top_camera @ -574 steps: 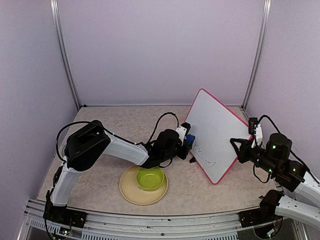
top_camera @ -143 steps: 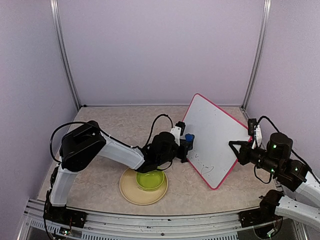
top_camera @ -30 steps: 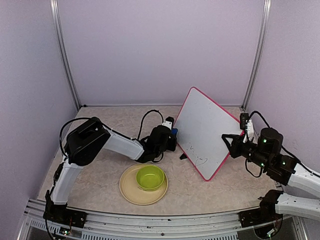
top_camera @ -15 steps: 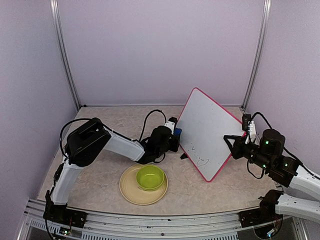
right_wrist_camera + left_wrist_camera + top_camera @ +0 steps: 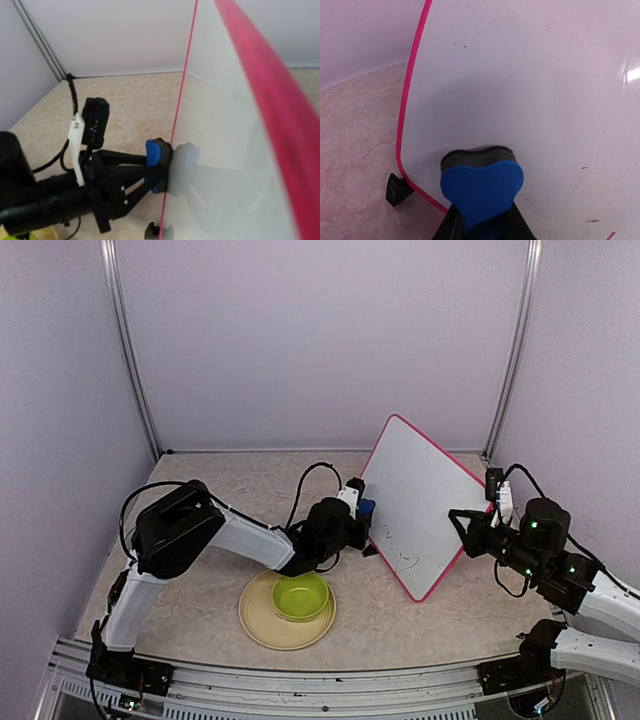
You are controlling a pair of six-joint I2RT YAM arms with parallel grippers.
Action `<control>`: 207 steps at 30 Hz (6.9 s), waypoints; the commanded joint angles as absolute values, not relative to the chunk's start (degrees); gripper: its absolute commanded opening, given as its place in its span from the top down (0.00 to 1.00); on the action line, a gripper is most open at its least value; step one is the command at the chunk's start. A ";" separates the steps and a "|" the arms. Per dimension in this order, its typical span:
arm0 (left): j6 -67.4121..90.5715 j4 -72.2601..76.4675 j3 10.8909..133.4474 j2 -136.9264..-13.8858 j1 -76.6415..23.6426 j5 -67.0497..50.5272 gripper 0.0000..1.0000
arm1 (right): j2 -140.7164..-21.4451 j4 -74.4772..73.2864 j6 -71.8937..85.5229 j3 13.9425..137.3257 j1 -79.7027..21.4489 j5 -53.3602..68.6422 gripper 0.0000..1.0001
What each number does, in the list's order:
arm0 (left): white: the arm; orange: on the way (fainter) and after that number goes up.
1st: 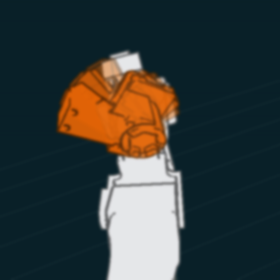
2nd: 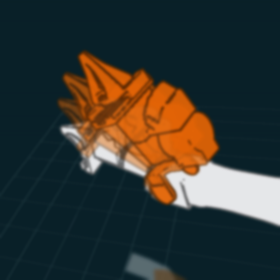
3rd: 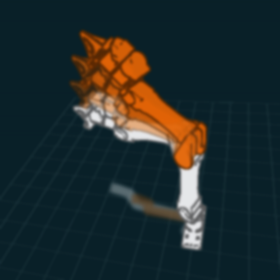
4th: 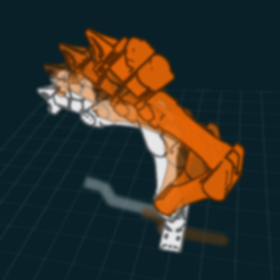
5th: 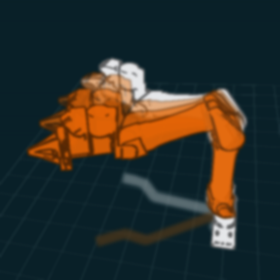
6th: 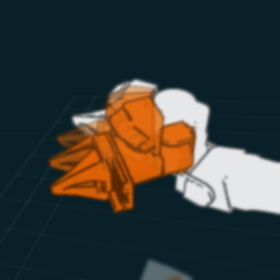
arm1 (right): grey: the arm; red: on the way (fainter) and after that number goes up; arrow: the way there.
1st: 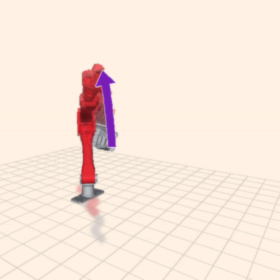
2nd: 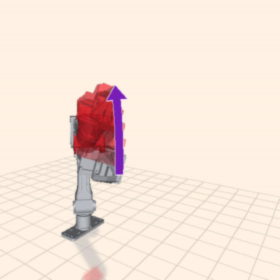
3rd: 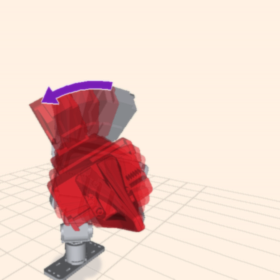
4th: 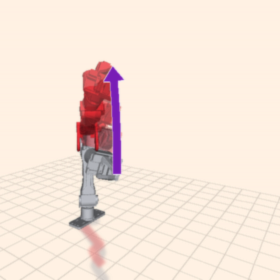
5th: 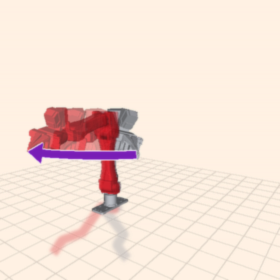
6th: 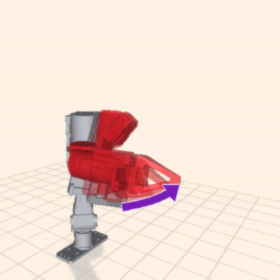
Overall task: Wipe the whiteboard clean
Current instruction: Erase the center of the whiteboard.
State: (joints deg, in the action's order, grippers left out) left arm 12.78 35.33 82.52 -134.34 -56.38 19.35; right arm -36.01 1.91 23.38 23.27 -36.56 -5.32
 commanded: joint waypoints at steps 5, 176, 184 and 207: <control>13.58 39.90 80.02 -132.46 -61.04 14.88 1.00 | -35.71 11.51 25.77 23.99 -37.09 2.02 1.00; 8.11 33.97 82.53 -133.55 -61.62 18.80 0.99 | -44.65 17.31 23.57 23.88 -36.65 0.78 1.00; 6.13 36.95 79.99 -133.04 -66.39 18.28 1.00 | -45.00 18.08 24.00 23.60 -36.65 1.26 1.00; 5.94 40.65 77.78 -130.06 -71.25 14.52 0.99 | -45.36 18.15 24.21 24.03 -36.65 1.18 1.00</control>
State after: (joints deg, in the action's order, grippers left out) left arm 6.92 39.92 77.73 -131.59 -68.66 21.41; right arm -44.82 13.45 21.17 21.78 -35.86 -5.26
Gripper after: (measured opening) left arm 0.214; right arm 0.118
